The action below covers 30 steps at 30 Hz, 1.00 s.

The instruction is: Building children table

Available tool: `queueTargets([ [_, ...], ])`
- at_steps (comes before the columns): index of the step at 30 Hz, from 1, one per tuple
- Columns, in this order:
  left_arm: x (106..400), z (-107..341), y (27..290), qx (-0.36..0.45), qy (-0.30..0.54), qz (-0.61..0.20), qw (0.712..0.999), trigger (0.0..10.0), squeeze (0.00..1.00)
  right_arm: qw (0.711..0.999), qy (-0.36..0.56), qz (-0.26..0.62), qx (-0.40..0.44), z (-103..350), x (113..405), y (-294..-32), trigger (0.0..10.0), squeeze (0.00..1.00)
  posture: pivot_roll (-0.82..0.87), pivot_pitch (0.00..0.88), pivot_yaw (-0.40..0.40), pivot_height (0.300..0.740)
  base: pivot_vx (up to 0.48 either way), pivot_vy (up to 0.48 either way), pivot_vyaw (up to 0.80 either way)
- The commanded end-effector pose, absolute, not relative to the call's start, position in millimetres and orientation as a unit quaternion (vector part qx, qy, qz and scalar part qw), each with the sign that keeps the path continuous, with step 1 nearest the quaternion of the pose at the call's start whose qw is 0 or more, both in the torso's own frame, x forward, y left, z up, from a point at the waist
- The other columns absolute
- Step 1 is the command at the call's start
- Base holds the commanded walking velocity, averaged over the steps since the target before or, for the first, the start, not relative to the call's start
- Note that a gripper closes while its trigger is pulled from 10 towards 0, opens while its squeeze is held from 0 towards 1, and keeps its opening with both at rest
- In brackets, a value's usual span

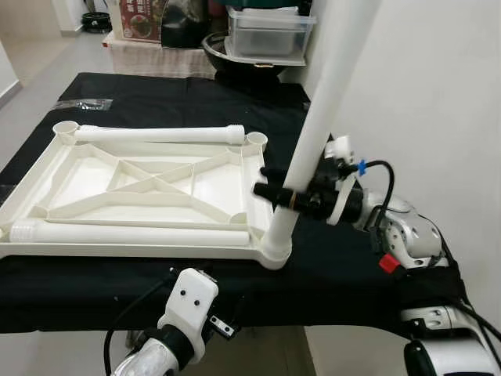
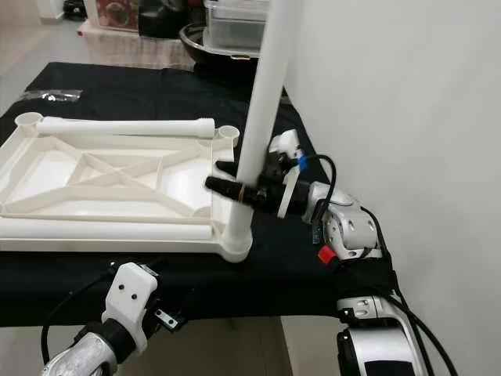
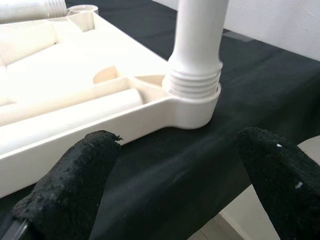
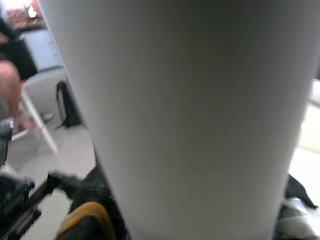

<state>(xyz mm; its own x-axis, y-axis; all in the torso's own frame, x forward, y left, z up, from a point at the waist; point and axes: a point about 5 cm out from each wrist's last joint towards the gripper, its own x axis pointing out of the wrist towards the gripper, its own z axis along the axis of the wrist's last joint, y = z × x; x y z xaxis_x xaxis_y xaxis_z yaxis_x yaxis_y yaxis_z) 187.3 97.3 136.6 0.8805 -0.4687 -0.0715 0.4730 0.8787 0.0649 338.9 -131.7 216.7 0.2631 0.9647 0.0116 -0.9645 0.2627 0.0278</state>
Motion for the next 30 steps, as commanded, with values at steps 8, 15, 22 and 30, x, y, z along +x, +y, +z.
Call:
queueTargets([
  [8, 185, 133, 96, 0.043, 0.034, -0.242, 0.969, 10.0, 0.0, 0.851, -0.017, 0.524, 0.005, 220, 364, -113, 0.0, 0.0, 0.13, 0.071, -0.137, 0.74, 0.0, 0.0, 0.0],
  [15, 186, 133, 96, 0.043, 0.034, -0.243, 0.968, 10.0, 0.0, 0.987, -0.014, 0.154, 0.048, 214, 382, -148, 0.0, 0.0, 0.11, 0.063, -0.126, 0.74, 0.0, 0.0, 0.0],
  [22, 186, 131, 96, 0.044, 0.036, -0.247, 0.967, 10.0, 0.0, 0.987, 0.019, -0.141, 0.079, 194, 357, -170, 0.0, 0.0, 0.11, 0.056, -0.123, 0.74, 0.0, 0.0, 0.0],
  [30, 185, 130, 96, 0.046, 0.037, -0.247, 0.967, 10.0, 0.0, 0.983, 0.013, -0.144, 0.112, 191, 355, -134, 10.0, 0.7, 0.12, 0.036, -0.122, 0.74, 0.0, 0.0, 0.0],
])
